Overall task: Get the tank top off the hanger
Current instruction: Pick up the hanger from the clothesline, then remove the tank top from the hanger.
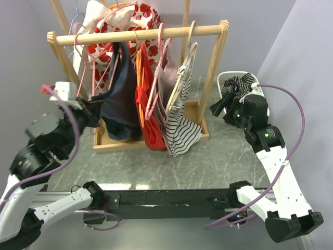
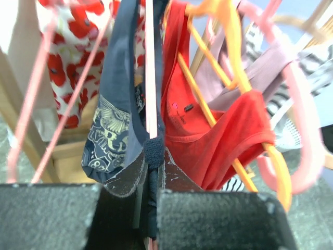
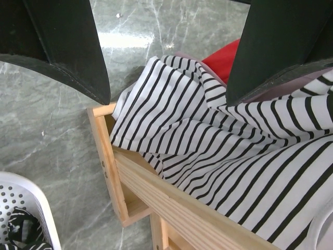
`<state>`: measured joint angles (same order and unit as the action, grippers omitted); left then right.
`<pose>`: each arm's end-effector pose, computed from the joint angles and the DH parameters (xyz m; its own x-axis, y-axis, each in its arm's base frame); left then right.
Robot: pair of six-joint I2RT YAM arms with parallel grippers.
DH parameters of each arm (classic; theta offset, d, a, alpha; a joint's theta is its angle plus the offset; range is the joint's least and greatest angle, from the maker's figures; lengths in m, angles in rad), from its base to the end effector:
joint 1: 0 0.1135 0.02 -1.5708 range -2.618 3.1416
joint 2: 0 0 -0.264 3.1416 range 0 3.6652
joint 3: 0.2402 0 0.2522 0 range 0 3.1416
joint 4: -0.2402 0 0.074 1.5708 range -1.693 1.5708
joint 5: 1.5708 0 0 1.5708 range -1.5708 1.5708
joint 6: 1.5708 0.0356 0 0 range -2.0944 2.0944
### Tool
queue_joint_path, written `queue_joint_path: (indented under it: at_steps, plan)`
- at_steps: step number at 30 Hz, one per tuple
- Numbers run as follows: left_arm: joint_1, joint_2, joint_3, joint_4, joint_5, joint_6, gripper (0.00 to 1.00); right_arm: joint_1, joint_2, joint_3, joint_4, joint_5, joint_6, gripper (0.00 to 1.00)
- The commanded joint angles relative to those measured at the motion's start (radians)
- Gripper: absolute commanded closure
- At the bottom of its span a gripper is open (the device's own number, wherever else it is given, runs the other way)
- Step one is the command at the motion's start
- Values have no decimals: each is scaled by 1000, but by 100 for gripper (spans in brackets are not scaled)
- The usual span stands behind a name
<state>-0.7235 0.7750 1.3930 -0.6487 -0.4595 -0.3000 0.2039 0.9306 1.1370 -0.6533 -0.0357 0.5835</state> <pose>0.0870 -0.0558 0.4858 -0.0991 -0.2658 -0.9589 0.2427 0.9281 -0.2824 0.1844 0.0394 0.3868 -0.4820 0.4626 -0.7441 0.0380 0.8595 0.5097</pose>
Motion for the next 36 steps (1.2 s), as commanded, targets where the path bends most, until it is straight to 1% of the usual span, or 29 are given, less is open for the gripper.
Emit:
queue_joint_path:
  at_steps: [1,2,6,7,9,12,19,24,26,28,29,32,33,35,36]
  plan:
    - [-4,-28,113,5,37,41,99,-8,-16,26,7,10,-1,0]
    - [-4,-36,123,-17,77,42,99,-6,-19,30,4,16,-4,0]
    - [-4,-54,173,-95,136,32,99,-11,-10,58,-29,34,-33,0]
    - [-4,-56,198,-114,160,32,99,-11,-7,64,-35,65,-39,0]
    - [-4,-56,219,-170,243,33,99,-15,-1,84,-46,80,-53,0]
    - [-4,-60,268,-253,317,19,99,-20,13,121,-63,94,-68,0]
    - [-4,-154,343,-382,355,-45,99,-21,13,155,-69,91,-70,0]
    - [-4,-221,394,-370,427,-64,99,-20,-24,127,-65,66,-47,0]
    - [-4,-232,417,-390,452,-80,99,-20,-44,110,-68,65,-40,0]
    - [-4,-226,440,-404,502,-88,99,-18,-56,95,-75,66,-37,0]
    - [-4,-220,445,-420,554,-94,99,-20,-71,92,-78,68,-36,0]
    - [-4,-181,439,-447,637,-93,99,-20,-99,78,-91,74,-40,0]
    - [-4,-171,417,-447,727,-88,99,-20,-104,79,-101,80,-40,0]
    - [-4,-145,381,-436,829,-77,99,-20,-122,87,-114,100,-54,0]
    - [-2,-134,356,-431,911,-70,99,-20,-128,92,-126,111,-59,0]
